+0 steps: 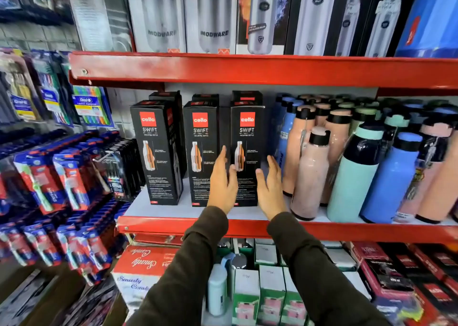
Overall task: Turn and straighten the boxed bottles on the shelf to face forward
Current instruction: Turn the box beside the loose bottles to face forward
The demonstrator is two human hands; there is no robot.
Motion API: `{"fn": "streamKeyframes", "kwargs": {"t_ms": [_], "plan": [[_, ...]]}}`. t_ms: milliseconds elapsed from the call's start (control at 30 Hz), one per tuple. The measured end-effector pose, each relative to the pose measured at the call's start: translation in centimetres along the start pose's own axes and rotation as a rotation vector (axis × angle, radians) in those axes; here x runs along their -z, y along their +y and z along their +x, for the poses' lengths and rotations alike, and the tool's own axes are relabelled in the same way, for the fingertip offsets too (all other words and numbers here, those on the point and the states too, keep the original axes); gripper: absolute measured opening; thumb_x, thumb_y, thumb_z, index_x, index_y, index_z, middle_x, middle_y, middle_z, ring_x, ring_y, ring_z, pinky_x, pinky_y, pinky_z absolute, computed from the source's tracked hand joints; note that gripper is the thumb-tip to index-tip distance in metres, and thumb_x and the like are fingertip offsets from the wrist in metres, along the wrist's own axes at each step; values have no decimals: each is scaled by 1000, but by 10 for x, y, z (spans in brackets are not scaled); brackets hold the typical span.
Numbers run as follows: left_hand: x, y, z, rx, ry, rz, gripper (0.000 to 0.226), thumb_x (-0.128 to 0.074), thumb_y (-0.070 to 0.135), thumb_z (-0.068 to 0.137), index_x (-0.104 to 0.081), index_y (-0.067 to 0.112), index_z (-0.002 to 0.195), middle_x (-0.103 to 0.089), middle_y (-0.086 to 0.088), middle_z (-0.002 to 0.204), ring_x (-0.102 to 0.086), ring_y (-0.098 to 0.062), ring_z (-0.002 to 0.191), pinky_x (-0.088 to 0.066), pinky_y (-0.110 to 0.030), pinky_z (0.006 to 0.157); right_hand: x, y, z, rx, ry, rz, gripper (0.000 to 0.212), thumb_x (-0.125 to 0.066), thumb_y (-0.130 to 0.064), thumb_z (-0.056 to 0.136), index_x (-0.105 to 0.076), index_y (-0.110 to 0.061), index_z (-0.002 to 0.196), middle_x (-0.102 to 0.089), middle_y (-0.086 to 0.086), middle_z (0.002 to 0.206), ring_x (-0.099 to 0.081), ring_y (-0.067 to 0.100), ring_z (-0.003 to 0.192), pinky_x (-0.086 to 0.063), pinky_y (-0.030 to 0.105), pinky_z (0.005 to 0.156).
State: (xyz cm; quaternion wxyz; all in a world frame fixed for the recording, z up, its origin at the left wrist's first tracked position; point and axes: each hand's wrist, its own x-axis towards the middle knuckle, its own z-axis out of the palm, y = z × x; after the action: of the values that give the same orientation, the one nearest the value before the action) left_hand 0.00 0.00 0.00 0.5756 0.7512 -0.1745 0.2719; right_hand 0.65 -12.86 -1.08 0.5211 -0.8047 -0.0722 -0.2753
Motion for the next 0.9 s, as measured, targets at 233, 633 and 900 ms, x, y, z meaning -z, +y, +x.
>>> {"fn": "streamKeyframes", "kwargs": {"t_ms": [233,633,900], "plan": [[-14,-22,3,284,34,68,42,-39,16,103,-42,8,144,-58,-14,138,-54,-25,127,-34,-13,93,-7,26,14,-177,-32,31,40,-45,-17,100,-41,-7,139,-41,14,145,-39,27,137,-23,19,104],[-14,-34,2,302,112,-36,37,-52,14,97,-57,11,134,-66,-2,124,-59,3,105,-39,3,86,-9,29,13,-150,17,225,28,-55,-7,93,-53,-25,114,-62,-7,111,-61,15,108,-48,24,93],[-17,-10,-4,278,189,-241,39,-46,24,87,-72,17,116,-75,5,107,-70,-3,101,-55,-28,94,4,17,11,-78,-48,211,92,-89,-19,60,-36,-29,135,-61,-14,119,-59,1,112,-49,22,93]]}}
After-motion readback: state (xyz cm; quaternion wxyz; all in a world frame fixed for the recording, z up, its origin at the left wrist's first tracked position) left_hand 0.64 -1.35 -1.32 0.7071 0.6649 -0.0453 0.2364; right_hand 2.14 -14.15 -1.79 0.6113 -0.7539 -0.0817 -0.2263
